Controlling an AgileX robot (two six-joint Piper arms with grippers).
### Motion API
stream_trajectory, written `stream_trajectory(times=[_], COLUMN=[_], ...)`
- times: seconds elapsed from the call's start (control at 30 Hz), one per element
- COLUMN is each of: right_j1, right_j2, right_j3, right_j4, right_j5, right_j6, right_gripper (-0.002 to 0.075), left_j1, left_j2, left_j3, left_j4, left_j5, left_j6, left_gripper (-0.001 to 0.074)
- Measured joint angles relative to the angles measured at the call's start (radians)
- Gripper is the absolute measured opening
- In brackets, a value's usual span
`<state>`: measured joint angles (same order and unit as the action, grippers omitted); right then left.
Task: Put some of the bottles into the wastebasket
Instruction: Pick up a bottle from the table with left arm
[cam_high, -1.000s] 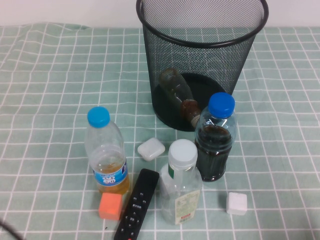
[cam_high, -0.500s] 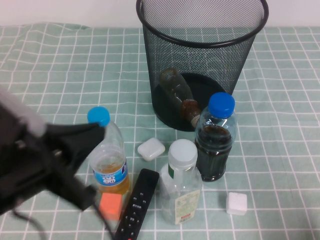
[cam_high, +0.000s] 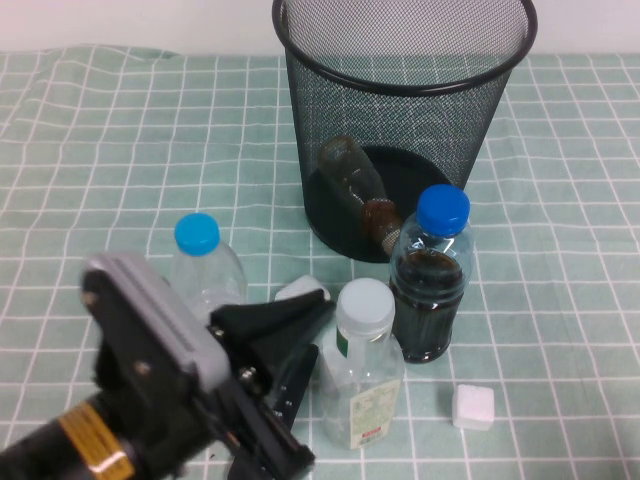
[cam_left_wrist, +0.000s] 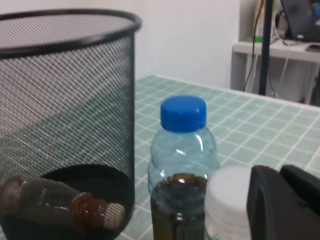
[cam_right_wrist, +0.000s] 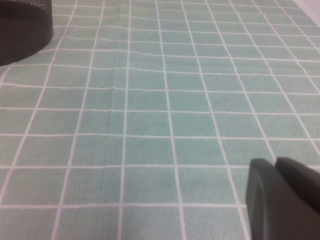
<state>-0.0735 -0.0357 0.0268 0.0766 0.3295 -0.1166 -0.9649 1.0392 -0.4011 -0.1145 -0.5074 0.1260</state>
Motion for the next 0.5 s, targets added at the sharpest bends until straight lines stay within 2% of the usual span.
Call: stream_trajectory(times=[0.07, 0.13, 0.3, 0.37, 0.43, 0.5], right_j1=[0.000, 0.000, 0.000, 0.000, 0.000, 0.000], right_j2=[0.000, 0.000, 0.000, 0.000, 0.000, 0.000], right_j3=[0.000, 0.000, 0.000, 0.000, 0.000, 0.000], right_j4=[0.000, 0.002, 0.004, 0.004, 0.004, 0.004], right_j5=[0.000, 0.000, 0.000, 0.000, 0.000, 0.000], right_j6=[0.000, 0.000, 0.000, 0.000, 0.000, 0.000], right_gripper=[-0.0007, -0.0007, -0.0007, -0.0007, -0.0007, -0.0007], left_j1=[-0.001, -0.002, -0.002, -0.002, -0.002, -0.002], left_j2=[0.042, 0.075, 0.144, 0.165, 0.187, 0.212], left_j3=[0.005, 0.005, 0.005, 0.005, 0.005, 0.005], left_j4=[0.024, 0.037, 0.056, 0.056, 0.056, 0.056], left_j5=[-0.040, -0.076, -0.201, -0.248, -0.279, -0.308], left_j6=[-0.010, -0.041, -0.145, -0.168, -0.177, -0.182], left_gripper=[0.0036, 0.0125, 0.0497, 0.0594, 0.0644, 0.0662])
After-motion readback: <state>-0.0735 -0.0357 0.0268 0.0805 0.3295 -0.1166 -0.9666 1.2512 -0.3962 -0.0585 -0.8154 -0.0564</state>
